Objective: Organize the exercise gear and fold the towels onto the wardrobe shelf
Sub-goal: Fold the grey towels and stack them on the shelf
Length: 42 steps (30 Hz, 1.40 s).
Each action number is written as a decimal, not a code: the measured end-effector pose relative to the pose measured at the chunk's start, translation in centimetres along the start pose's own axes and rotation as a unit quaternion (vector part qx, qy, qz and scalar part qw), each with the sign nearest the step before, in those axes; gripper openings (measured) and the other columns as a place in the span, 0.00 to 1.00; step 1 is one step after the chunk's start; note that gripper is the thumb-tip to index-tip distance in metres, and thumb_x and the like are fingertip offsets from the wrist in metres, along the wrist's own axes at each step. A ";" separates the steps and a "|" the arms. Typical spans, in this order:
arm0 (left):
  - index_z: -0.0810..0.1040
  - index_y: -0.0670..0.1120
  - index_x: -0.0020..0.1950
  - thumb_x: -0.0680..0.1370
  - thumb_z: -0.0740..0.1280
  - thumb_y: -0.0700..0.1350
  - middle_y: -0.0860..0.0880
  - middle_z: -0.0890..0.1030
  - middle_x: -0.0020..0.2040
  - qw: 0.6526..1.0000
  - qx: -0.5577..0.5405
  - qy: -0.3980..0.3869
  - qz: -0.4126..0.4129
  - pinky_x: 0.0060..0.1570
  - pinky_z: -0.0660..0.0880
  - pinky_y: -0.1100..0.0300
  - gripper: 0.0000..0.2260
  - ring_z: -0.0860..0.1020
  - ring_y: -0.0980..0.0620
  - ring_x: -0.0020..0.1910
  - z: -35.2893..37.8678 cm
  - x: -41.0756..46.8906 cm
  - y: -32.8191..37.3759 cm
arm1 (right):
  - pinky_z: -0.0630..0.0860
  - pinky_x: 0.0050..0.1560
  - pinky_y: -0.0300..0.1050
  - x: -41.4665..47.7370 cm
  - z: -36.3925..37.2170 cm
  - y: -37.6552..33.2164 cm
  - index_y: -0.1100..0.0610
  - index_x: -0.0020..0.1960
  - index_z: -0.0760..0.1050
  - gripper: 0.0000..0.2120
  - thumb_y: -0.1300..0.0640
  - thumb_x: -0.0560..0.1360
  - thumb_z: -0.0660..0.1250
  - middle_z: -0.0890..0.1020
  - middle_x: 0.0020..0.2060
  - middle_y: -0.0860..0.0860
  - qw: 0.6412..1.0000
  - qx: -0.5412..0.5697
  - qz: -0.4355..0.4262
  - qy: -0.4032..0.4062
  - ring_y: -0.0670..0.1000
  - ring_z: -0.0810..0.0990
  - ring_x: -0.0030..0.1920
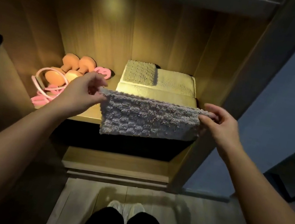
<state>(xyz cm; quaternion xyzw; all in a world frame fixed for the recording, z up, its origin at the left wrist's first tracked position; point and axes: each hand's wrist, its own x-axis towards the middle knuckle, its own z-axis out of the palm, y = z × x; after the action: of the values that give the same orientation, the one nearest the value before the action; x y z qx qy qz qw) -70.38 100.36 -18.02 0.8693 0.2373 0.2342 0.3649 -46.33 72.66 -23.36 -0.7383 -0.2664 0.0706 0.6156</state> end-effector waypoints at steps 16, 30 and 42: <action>0.69 0.56 0.46 0.83 0.59 0.50 0.50 0.73 0.33 0.956 -0.108 0.269 -0.038 0.24 0.63 0.65 0.05 0.69 0.60 0.26 5.5 -14.1 1.6 | 0.72 0.40 0.51 -13.9 3.7 -2.8 0.61 0.46 0.74 0.12 0.52 0.81 0.62 0.78 0.42 0.66 0.996 0.002 -0.022 0.085 0.62 0.76 0.39; 0.72 0.46 0.44 0.82 0.61 0.48 0.52 0.71 0.31 0.948 -0.060 0.312 -0.027 0.29 0.65 0.56 0.09 0.69 0.58 0.29 5.5 -18.2 -1.0 | 0.65 0.34 0.42 -17.9 3.3 -0.9 0.63 0.42 0.73 0.13 0.55 0.82 0.60 0.75 0.34 0.61 0.988 -0.053 -0.051 0.136 0.44 0.68 0.33; 0.68 0.43 0.37 0.80 0.60 0.45 0.50 0.64 0.28 0.929 -0.223 0.130 -0.266 0.27 0.59 0.59 0.12 0.63 0.53 0.25 6.8 -21.8 -3.7 | 0.80 0.45 0.49 -21.2 2.7 1.9 0.57 0.52 0.82 0.11 0.52 0.80 0.64 0.86 0.47 0.57 0.919 0.227 0.314 -0.066 0.55 0.85 0.48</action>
<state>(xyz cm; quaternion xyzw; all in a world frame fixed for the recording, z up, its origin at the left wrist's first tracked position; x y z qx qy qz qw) -84.28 86.39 -30.17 0.6329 0.4463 0.2861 0.5643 -64.89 64.60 -30.52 -0.6181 -0.0374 0.3674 0.6939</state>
